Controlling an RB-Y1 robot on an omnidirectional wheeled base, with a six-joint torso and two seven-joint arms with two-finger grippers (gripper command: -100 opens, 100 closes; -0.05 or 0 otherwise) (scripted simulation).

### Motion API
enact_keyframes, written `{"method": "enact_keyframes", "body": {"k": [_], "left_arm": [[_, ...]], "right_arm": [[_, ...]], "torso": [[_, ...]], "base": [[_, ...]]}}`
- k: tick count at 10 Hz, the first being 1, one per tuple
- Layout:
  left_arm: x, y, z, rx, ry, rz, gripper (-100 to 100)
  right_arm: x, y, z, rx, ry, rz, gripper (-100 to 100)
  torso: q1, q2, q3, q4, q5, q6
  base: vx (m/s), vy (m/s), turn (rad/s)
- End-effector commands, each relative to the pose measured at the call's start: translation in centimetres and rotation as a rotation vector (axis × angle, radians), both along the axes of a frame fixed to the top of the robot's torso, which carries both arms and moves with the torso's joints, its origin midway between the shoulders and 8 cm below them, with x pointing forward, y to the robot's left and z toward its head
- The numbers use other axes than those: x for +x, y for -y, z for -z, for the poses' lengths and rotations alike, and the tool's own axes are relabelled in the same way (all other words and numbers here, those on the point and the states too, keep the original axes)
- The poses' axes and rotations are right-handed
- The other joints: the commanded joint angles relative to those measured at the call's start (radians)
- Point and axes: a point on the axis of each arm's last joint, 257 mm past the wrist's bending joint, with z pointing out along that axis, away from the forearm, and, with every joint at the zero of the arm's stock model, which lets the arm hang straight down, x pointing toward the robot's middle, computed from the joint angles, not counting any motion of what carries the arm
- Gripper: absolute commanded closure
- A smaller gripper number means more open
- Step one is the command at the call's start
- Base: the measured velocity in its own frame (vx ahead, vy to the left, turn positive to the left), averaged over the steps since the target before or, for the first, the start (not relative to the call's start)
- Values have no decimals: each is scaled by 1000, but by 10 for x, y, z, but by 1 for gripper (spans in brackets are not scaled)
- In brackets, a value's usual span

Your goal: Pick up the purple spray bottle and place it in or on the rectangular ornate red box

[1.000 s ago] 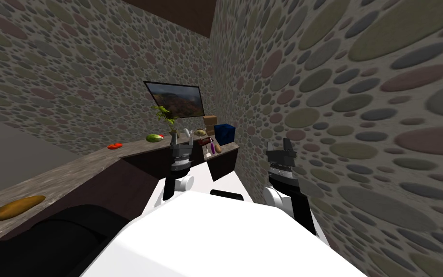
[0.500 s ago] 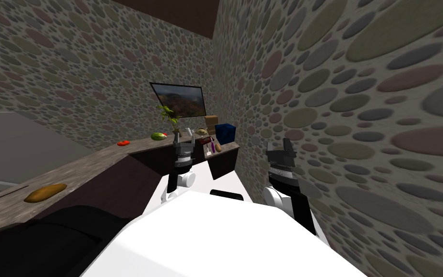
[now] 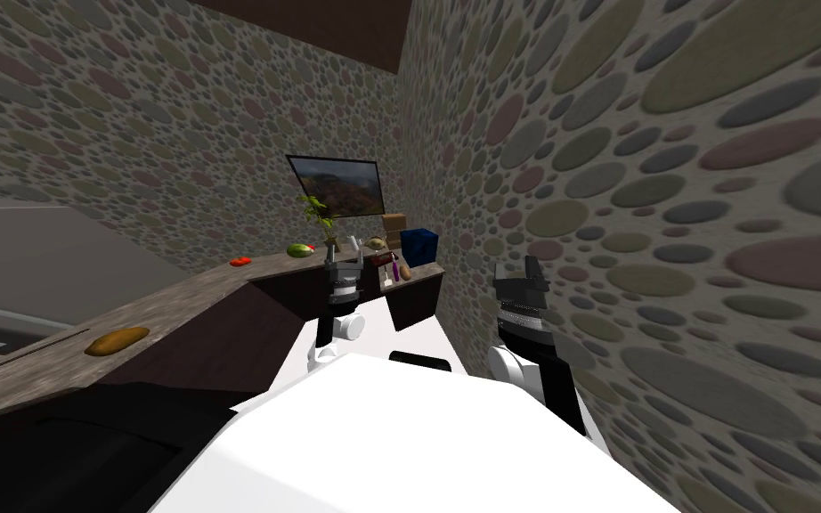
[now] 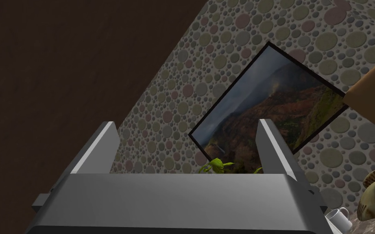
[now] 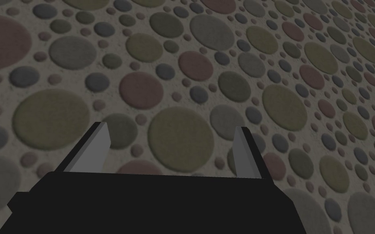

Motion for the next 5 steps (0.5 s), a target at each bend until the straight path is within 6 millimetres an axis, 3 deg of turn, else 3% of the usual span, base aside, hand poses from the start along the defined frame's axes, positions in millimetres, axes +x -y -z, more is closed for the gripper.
{"method": "enact_keyframes", "body": {"k": [1,5], "left_arm": [[11,-3,4,-39,-3,22,-100],[32,-10,12,-131,-9,67,-100]], "right_arm": [[0,0,0,0,0,0,0],[0,0,0,0,0,0,0]], "torso": [[0,0,0,0,0,0],[-1,0,0,0,0,0]], "base": [[-25,-40,81],[-26,-40,60]]}}
